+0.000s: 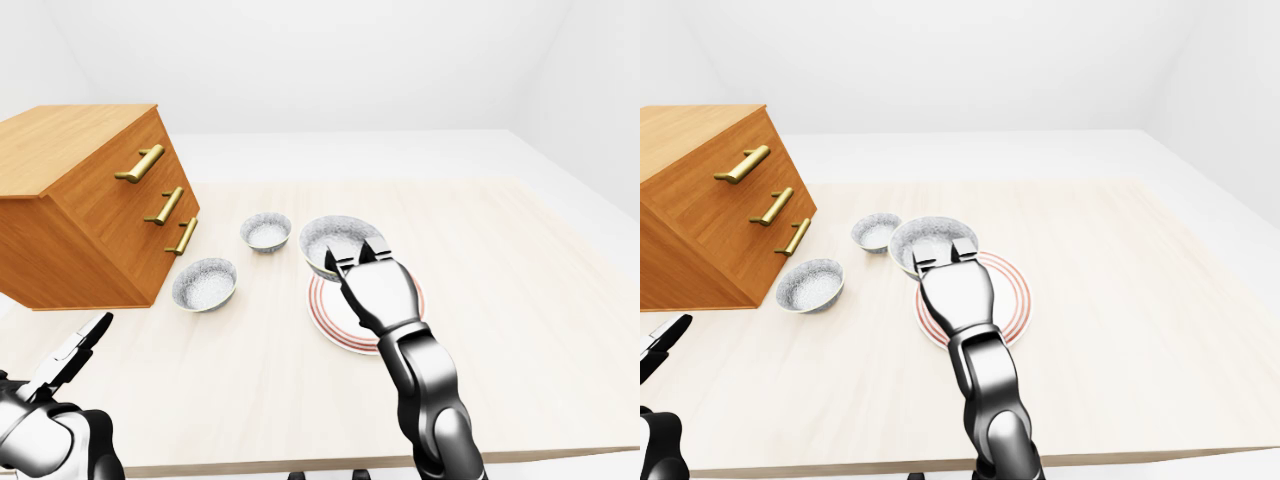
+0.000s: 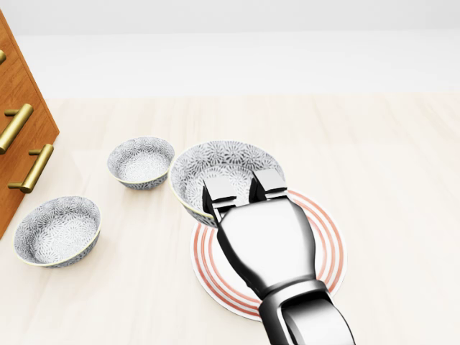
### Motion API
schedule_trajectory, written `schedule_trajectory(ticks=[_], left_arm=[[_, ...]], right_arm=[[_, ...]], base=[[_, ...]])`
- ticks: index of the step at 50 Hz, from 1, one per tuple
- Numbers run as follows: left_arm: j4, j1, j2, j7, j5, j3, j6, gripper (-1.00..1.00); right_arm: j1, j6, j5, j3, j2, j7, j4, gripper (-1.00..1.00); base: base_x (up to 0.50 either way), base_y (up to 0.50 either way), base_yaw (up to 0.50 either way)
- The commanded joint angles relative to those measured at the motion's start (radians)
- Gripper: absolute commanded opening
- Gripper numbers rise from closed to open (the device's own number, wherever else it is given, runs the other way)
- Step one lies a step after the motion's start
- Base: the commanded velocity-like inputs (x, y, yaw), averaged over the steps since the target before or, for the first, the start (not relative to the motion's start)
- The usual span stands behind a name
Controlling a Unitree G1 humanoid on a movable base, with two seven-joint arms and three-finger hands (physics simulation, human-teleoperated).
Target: Put the bowl at the front on the plate.
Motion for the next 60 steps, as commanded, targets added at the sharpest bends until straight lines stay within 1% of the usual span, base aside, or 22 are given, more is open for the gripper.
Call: schedule_trajectory(ticks=[1, 22, 24, 25, 28, 29, 31, 34, 37, 40, 45, 50, 60], left_arm=[[0.000, 0.000, 0.000, 0.000, -0.001, -0.002, 0.000, 1.00], [0.000, 0.000, 0.000, 0.000, -0.001, -0.002, 0.000, 1.00], [0.003, -0.001, 0.000, 0.000, 0.001, -0.003, 0.000, 1.00], [0.007, -0.002, 0.001, 0.000, 0.002, -0.004, 0.000, 1.00], [0.014, -0.004, 0.002, 0.000, 0.004, -0.007, 0.000, 1.00], [0.016, -0.005, 0.002, 0.000, 0.003, -0.008, 0.000, 1.00], [0.018, -0.005, 0.003, 0.000, 0.002, -0.009, 0.000, 1.00], [0.000, 0.000, 0.003, 0.000, -0.008, -0.003, 0.000, 1.00], [-0.022, 0.004, 0.000, 0.000, -0.013, 0.004, 0.000, 1.00], [-0.046, 0.010, -0.005, 0.000, -0.014, 0.011, 0.000, 1.00], [-0.075, 0.015, -0.014, 0.000, -0.011, 0.022, 0.000, 1.00], [-0.085, 0.015, -0.021, 0.000, -0.006, 0.029, 0.000, 1.00], [-0.106, 0.017, -0.027, 0.000, -0.002, 0.042, 0.000, 1.00]], right_arm=[[-0.001, 0.000, -0.023, 0.014, 0.000, -0.024, -0.014, -1.00], [0.000, 0.000, -0.024, 0.013, 0.002, -0.024, -0.014, -1.00], [-0.005, 0.000, -0.016, -0.001, 0.002, -0.017, -0.018, -1.00], [-0.018, 0.000, -0.011, -0.023, -0.002, -0.013, -0.027, -1.00], [-0.026, 0.000, 0.002, -0.054, -0.012, -0.012, -0.032, -1.00], [-0.036, 0.000, 0.014, -0.083, -0.015, -0.013, -0.038, -1.00], [-0.042, 0.000, 0.029, -0.115, -0.030, -0.008, -0.044, -1.00], [-0.047, 0.000, 0.058, -0.181, -0.045, -0.025, -0.042, -1.00], [-0.044, 0.000, 0.074, -0.212, -0.064, -0.043, -0.034, -1.00], [-0.045, 0.000, 0.074, -0.238, -0.083, -0.039, -0.042, -1.00], [-0.054, 0.000, 0.089, -0.257, -0.097, -0.047, -0.023, -1.00], [-0.059, 0.000, 0.056, -0.250, -0.102, -0.045, 0.005, -1.00], [-0.106, 0.000, 0.014, -0.250, -0.110, -0.092, 0.116, -1.00]], base=[[0.00, 0.00, 0.00], [0.00, 0.00, 0.00], [0.00, 0.00, 0.00], [0.00, 0.00, 0.00], [0.00, 0.00, 0.00], [0.00, 0.00, 0.00], [0.00, 0.00, 0.00], [0.00, 0.00, 0.00], [0.00, 0.00, 0.00], [0.00, 0.00, 0.00], [0.00, 0.00, 0.00], [0.00, 0.00, 0.00], [0.00, 0.00, 0.00]])
